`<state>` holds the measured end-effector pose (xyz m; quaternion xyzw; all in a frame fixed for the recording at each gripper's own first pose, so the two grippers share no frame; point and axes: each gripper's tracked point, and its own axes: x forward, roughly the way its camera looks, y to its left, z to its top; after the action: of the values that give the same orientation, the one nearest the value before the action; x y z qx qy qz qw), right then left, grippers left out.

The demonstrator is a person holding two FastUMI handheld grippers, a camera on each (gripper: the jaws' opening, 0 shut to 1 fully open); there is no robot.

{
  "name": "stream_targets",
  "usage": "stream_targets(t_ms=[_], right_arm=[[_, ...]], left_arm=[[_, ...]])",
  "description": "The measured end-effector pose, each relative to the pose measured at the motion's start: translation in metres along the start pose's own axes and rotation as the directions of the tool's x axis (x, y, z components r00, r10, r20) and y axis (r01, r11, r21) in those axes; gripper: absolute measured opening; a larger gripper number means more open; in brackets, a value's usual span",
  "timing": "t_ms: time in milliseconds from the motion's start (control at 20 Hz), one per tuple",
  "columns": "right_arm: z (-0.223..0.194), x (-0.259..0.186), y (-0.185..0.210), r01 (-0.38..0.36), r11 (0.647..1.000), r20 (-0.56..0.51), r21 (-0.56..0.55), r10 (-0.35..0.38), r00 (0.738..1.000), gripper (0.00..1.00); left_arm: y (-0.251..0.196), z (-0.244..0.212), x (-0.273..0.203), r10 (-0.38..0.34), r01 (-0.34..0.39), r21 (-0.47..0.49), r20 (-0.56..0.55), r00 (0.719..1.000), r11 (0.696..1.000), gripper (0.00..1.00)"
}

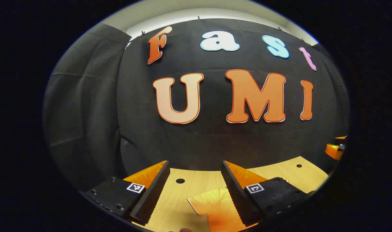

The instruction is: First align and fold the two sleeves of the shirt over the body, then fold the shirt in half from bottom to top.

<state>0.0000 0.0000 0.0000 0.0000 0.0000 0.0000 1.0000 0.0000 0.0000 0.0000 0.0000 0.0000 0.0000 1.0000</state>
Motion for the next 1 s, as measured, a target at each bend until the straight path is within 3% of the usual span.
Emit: stream_targets(t_ms=[1000], right_arm=[[-0.009, -0.002, -0.007, 0.010, 1.000, -0.058, 0.017, -0.009, 0.998, 0.98]], left_arm=[[-0.002, -0.009, -0.004, -0.003, 0.003, -0.006, -0.017, 1.000, 1.000, 0.98]])
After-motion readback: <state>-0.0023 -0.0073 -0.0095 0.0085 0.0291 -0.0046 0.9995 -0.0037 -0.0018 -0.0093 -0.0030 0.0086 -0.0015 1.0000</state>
